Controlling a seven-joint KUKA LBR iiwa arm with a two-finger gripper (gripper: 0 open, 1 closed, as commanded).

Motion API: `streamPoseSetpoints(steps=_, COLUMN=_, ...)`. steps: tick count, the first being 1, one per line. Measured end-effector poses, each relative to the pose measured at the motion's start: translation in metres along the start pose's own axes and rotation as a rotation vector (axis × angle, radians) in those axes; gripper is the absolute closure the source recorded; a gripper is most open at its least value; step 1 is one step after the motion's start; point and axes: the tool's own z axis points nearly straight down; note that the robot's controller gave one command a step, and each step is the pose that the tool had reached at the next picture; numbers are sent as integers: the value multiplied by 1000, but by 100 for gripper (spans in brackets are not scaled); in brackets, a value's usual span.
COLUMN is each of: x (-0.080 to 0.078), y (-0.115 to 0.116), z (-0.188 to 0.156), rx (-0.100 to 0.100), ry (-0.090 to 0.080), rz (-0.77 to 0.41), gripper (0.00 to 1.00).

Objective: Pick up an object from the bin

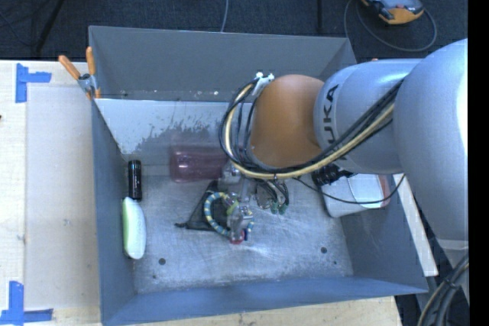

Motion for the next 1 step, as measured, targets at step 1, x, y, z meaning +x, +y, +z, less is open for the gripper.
streamPoseSetpoints(steps=1, x=-4, y=-6, z=19, rx=-7, ry=10, rz=-63, gripper=0)
